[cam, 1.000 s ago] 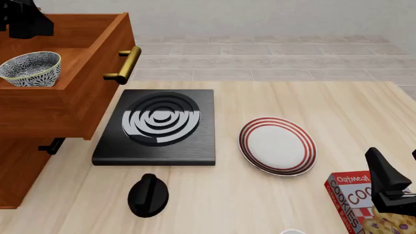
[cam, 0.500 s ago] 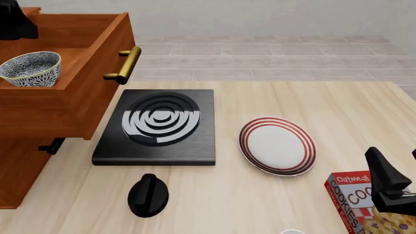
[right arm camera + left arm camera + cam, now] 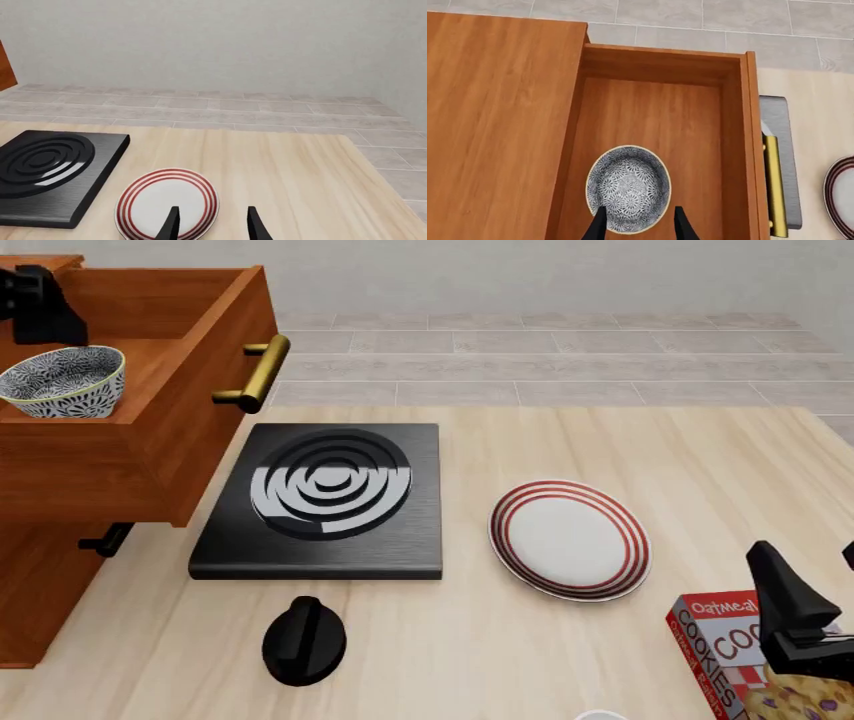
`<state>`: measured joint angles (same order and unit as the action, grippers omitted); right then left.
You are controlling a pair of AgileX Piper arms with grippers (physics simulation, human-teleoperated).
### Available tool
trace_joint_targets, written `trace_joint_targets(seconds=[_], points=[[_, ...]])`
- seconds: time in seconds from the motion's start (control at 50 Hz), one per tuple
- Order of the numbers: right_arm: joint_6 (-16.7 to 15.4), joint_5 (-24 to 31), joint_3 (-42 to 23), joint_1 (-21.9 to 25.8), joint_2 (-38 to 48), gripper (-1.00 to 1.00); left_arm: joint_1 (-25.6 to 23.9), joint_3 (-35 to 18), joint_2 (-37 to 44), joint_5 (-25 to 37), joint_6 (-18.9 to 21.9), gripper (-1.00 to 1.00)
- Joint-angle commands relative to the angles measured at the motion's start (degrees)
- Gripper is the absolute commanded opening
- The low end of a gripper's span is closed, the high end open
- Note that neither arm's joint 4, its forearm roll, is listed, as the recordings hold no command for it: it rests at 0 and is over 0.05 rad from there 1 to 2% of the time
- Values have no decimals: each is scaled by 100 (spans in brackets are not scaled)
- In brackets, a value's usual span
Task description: Pick the akita bowl in the top layer of the wooden cabinet and place it on the plate.
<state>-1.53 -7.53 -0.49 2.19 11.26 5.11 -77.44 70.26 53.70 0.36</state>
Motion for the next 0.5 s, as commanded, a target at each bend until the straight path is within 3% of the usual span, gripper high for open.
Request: trace_joint_targets(seconds=[0.02, 0.5], points=[[-6, -85, 11, 7, 88, 100, -119, -12, 254, -14, -157, 100], [25, -260, 13, -2, 310, 100, -252, 177, 695, -318, 30, 100]])
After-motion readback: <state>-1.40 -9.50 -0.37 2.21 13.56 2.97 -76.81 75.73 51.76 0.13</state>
